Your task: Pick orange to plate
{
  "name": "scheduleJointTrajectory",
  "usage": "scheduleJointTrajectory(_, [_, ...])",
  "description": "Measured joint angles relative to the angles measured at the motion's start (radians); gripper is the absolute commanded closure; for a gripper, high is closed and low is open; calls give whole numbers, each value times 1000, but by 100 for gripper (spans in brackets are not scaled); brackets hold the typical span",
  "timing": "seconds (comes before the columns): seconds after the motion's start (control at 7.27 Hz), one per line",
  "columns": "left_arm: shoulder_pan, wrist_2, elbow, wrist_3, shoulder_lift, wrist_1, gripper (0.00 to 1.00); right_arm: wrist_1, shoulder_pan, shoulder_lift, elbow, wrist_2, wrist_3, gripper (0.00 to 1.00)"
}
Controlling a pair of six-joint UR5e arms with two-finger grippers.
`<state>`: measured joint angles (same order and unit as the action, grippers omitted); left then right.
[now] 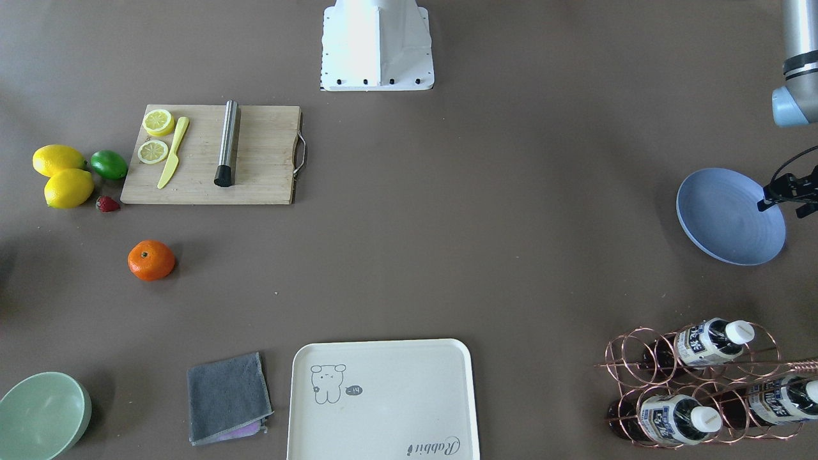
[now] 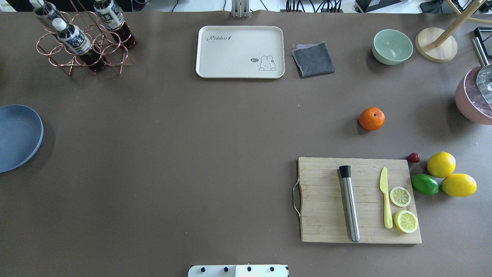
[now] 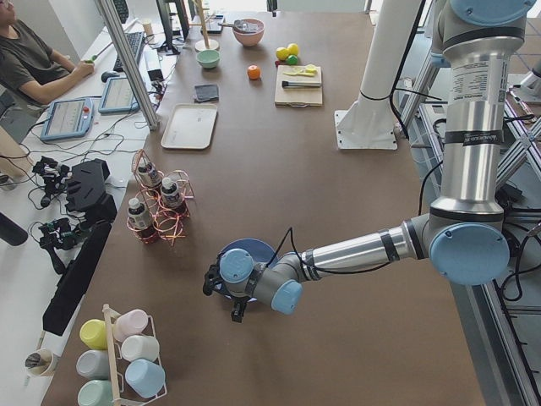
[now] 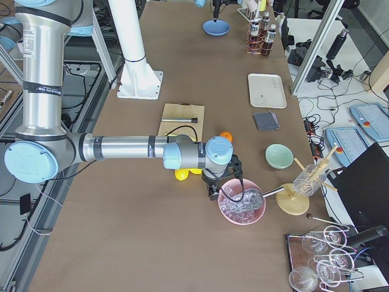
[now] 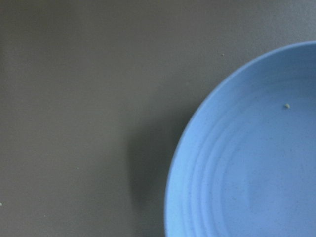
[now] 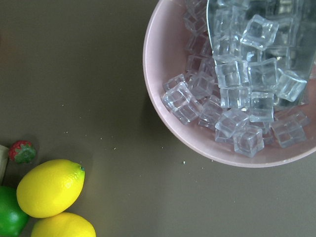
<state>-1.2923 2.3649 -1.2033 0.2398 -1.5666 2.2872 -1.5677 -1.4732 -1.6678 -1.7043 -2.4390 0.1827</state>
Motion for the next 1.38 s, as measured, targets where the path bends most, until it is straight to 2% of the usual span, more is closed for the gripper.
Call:
scheduleJointTrajectory(0.14, [2, 0, 0, 0, -2, 0, 34, 0, 1, 0, 1, 0, -1, 0])
scheduleJointTrajectory(0.28, [3, 0, 1, 0, -3, 0, 48, 0, 2, 0, 2, 0, -2, 0])
scheduleJointTrajectory(0.41, [4, 1, 0, 1, -4, 0, 74, 0, 2, 0, 2, 0, -3, 0])
scheduleJointTrajectory(0.55, [4, 1, 0, 1, -4, 0, 92, 0, 2, 0, 2, 0, -3, 0])
scheduleJointTrajectory(0.69, [4, 1, 0, 1, -4, 0, 100, -1, 2, 0, 3, 0, -3, 0])
scheduleJointTrajectory(1.1, [4, 2, -7, 2, -3, 6, 100, -1, 3, 10, -1, -4, -8, 0])
scheduleJointTrajectory(1.38, [3, 45, -74, 73, -3, 10, 100, -1, 10, 63, 0, -7, -61, 0])
